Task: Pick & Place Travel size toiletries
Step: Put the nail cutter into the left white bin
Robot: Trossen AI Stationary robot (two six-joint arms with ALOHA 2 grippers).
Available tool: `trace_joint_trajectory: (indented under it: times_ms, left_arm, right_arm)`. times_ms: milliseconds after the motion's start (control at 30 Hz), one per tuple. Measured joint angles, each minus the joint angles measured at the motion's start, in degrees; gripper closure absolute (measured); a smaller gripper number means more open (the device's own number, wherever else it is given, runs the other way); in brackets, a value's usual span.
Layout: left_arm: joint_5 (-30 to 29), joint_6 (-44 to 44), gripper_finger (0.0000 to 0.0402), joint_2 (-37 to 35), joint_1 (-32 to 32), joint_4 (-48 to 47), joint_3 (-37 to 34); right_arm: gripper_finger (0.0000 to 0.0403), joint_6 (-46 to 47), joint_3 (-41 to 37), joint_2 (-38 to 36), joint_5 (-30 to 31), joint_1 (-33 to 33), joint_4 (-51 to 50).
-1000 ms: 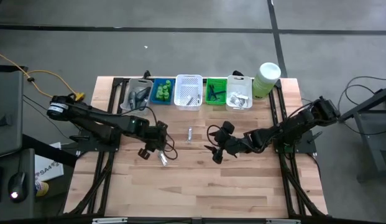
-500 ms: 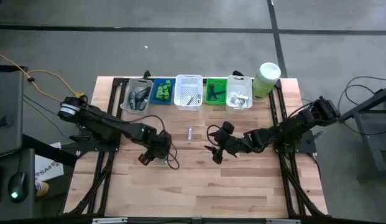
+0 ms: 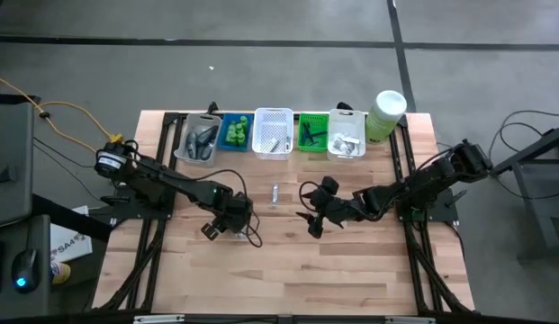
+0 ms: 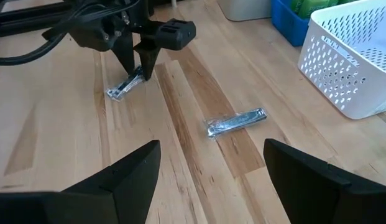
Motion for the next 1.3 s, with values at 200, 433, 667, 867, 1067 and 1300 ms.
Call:
trace_joint_trajectory:
  times_ms: [200, 433, 667, 867, 1067, 1300]
  left_arm:
    - [1.2, -2.0, 0.0345, 0.0, 0.0, 0.1, 0.0]
    - [1.1, -11.2, 0.0350, -0.6, 0.0, -1.1, 1.6]
    - [-12.0, -13.5, 0.0350, -4.3, 0.1, -0.6, 8.1]
    - [-28.5, -13.4, 0.0350, -5.4, 5.8, 4.4, 12.7]
    - [-30.3, -15.5, 0.0350, -5.4, 17.1, 16.6, 13.2]
    - [-22.0, -25.0, 0.0350, -4.5, 30.4, 27.7, 13.2]
  right_arm:
    - [0.0123, 0.1, 0.0, 0.0, -0.2, 0.0, -0.3]
    - [0.0123, 1.0, 0.0, 0.0, -1.6, 0.0, -0.8]
    - [0.0123, 1.0, 0.0, 0.0, -1.5, 0.0, -0.7]
    - [0.0123, 1.0, 0.0, 0.0, -1.2, 0.0, -0.3]
    - [0.0123, 1.0, 0.0, 0.0, -1.0, 0.0, -0.2]
    - [0.0123, 0.7, 0.0, 0.0, -1.0, 0.0, -0.2]
